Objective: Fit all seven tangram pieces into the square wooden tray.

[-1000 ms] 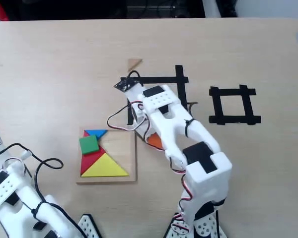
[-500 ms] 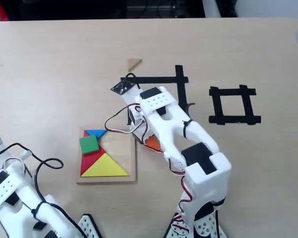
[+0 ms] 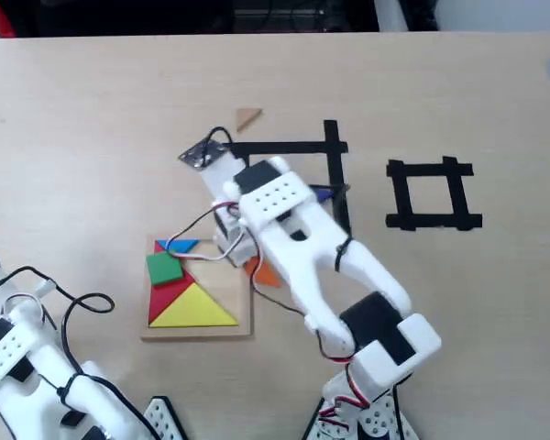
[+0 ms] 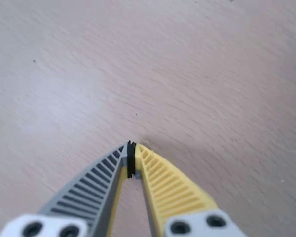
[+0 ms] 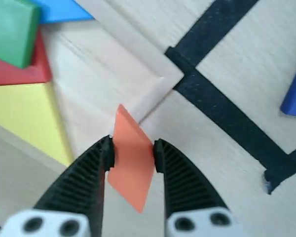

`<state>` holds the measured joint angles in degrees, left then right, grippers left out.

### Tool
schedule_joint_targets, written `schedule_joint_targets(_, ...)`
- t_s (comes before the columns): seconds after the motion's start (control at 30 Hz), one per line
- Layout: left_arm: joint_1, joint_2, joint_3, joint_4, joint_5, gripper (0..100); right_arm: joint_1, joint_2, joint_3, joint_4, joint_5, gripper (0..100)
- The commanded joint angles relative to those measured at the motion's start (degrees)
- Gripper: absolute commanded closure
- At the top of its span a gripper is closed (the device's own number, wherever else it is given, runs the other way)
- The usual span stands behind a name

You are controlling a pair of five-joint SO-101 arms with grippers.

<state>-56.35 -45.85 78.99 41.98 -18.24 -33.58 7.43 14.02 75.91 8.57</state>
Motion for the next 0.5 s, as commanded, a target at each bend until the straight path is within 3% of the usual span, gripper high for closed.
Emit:
schedule_joint_targets(0.0,-0.57,-0.88,-1.45,-0.62,0.53,97,-2.46,-0.22,-4.53,0.62,-6.51,98.7)
schedule_joint_targets(0.17,-0.57,-0.88,-1.36,-0.62,0.53,97,-2.73,5.67,-8.13,0.88,-14.86,98.7)
schedule_joint_targets(0.33,-0.57,-0.88,-1.36,-0.62,0.53,97,-6.51,11.56,-11.30,0.97,-30.95,98.6)
schedule_joint_targets(0.47,-0.48,-0.88,-1.36,-0.62,0.53,97,-9.76,14.29,-11.38,0.44,-32.62,98.6)
